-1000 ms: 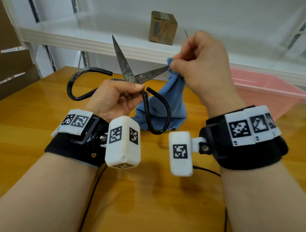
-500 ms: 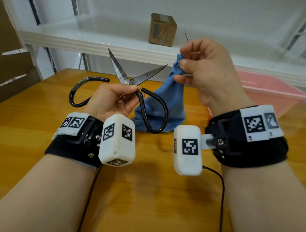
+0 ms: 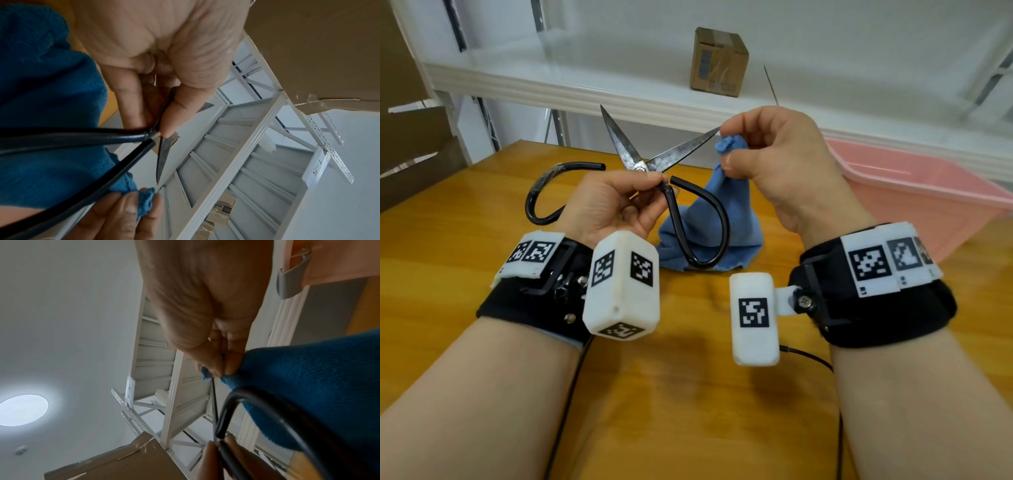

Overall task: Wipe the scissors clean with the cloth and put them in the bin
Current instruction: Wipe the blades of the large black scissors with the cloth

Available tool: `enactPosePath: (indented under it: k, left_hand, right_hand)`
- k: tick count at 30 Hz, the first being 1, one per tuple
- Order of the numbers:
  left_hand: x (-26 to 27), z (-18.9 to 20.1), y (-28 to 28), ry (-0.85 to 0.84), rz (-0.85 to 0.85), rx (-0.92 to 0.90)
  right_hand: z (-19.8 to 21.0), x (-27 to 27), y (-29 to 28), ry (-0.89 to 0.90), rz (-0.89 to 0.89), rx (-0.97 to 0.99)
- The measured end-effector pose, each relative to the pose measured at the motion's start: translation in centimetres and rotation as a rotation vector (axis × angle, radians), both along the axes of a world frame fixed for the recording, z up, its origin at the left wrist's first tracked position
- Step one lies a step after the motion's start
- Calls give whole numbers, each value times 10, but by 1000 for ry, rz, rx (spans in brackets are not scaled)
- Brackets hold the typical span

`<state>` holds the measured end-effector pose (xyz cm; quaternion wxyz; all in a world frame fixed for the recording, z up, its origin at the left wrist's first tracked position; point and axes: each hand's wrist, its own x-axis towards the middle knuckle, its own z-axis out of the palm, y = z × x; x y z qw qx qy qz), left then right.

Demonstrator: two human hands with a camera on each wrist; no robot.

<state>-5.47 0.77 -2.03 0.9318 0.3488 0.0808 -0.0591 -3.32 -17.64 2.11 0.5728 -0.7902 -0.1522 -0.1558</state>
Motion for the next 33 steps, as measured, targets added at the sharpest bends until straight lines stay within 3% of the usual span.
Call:
enactPosePath:
  k: [12,26,33]
  left_hand:
    - [-1,1,-2,-2,17,9]
    - [-6,4,-12,-71,9,190]
    - [-8,5,-19,-82,-5,220]
  right_hand:
    - [2,-2,0,-1,-41,-4]
    - [-7,-9,29,-302,-279,-490]
    - [-2,-7,13,-251,-443,-440]
